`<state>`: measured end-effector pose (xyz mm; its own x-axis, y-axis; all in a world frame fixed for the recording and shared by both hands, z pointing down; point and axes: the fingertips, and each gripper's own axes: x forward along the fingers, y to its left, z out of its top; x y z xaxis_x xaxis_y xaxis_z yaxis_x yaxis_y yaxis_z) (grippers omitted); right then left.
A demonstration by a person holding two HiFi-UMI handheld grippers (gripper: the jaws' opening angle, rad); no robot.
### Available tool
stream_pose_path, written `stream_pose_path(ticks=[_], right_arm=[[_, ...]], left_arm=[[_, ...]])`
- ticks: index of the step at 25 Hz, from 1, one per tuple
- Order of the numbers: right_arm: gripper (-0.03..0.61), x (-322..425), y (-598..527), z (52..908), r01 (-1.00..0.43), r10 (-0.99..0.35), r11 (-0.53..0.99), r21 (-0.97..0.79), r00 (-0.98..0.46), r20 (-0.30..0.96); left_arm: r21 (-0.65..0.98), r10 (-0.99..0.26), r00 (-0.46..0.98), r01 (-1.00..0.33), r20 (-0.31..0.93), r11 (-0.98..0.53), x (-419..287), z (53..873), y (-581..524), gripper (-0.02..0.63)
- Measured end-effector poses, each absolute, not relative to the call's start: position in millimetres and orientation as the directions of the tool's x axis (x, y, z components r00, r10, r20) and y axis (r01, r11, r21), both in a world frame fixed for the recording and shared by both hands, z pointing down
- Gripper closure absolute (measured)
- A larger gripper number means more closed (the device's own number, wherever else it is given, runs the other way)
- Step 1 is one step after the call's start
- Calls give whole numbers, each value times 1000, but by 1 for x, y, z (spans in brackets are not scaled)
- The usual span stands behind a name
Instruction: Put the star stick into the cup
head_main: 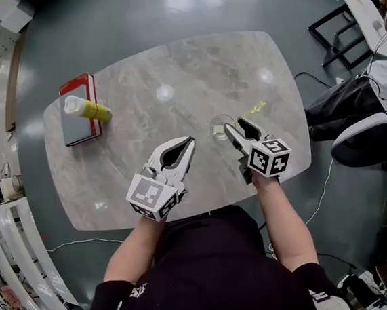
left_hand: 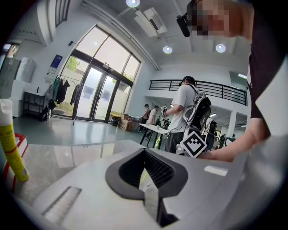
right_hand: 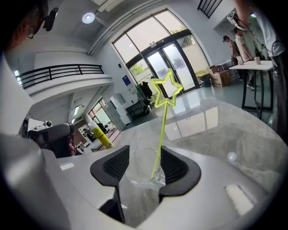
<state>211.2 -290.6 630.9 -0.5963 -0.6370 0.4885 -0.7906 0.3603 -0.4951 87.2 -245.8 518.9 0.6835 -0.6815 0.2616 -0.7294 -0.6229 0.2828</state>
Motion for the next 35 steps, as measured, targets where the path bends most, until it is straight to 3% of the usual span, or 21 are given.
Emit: stream_pose_path(ticks=[7,18,26,35], right_arm=[[318,217,-284,634,-786,-643,309,-535,-588,492],[330,211,-251,590,-805,-709,307,-508,-549,442],[371,175,-217,539,-820,-761,358,-447,-534,369],[460,105,-171,492,-787,-743,470,-399,-597,304]], left_arm=[[274,-697,660,-751,280,-601,73,509,-242,614],[240,-705,666,-745,242,-622,34,469,-218,614],[214,-716,666,-746,209,-631,-16,441,-183,614],[187,-729,662,-750,176,-635,-72,419,-133,614]])
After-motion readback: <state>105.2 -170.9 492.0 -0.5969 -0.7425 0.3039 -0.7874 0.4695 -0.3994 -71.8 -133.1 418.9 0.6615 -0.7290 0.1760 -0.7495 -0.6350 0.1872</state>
